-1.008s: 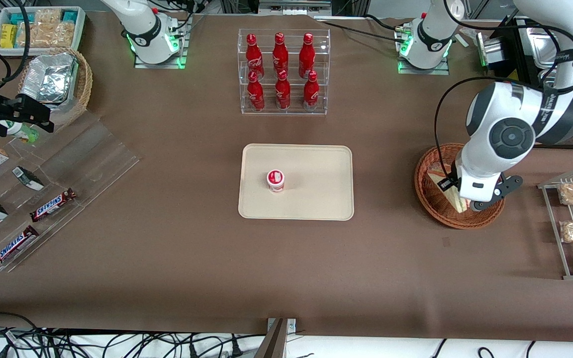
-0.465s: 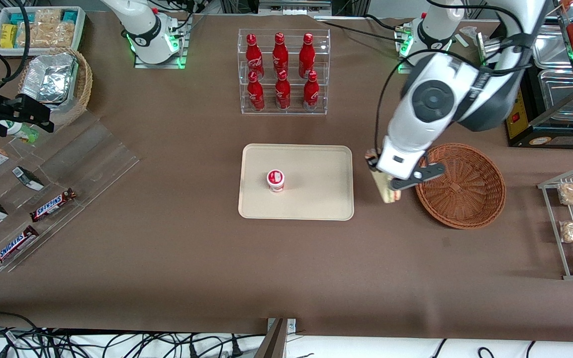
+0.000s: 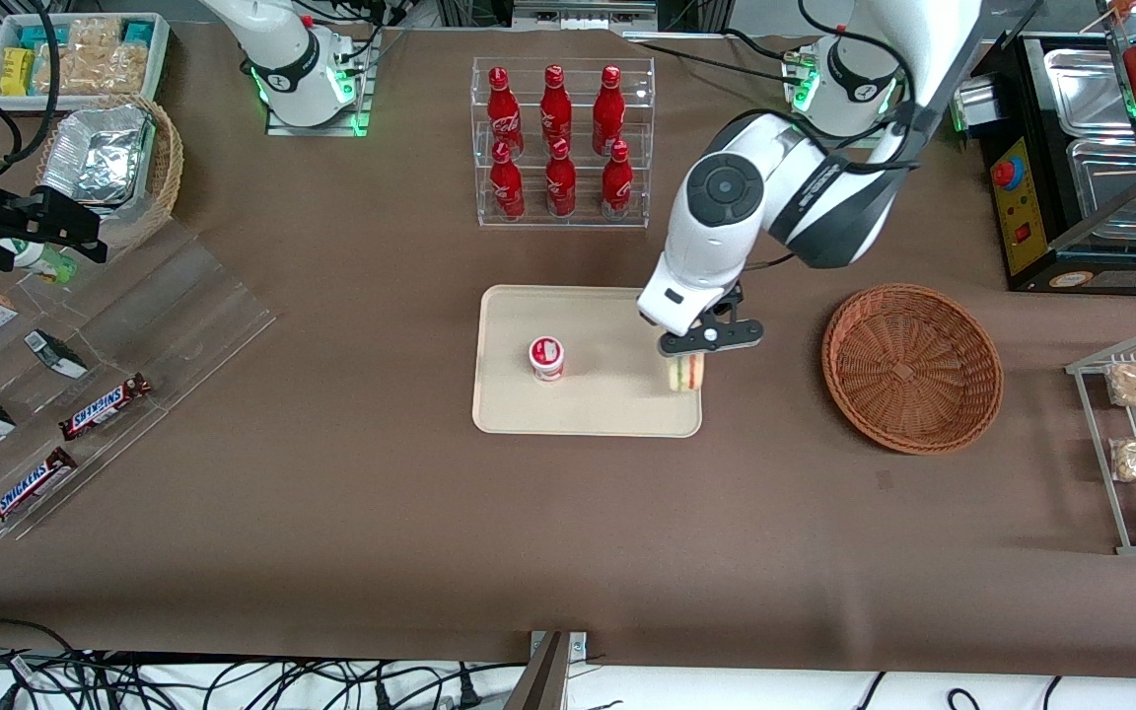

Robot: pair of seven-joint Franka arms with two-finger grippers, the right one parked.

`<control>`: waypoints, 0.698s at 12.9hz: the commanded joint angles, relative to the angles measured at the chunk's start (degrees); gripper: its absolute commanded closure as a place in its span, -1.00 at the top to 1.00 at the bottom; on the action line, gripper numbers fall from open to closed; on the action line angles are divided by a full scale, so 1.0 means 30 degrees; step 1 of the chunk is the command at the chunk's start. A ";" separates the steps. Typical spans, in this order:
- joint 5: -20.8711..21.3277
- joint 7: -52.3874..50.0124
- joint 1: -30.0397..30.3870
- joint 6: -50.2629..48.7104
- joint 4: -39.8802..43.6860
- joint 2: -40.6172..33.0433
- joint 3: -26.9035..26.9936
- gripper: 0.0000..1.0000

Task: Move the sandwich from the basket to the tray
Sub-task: 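Carry the sandwich with the left gripper over the cream tray, then lower the sandwich onto the tray beside the small bottle and open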

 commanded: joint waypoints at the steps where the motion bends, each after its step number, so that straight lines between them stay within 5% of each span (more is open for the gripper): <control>1: 0.0629 0.0029 -0.0757 0.0596 0.0416 0.1159 0.0077 -0.17; 9: 0.2824 -0.1962 -0.2311 0.1591 0.0387 0.2654 0.0077 -0.18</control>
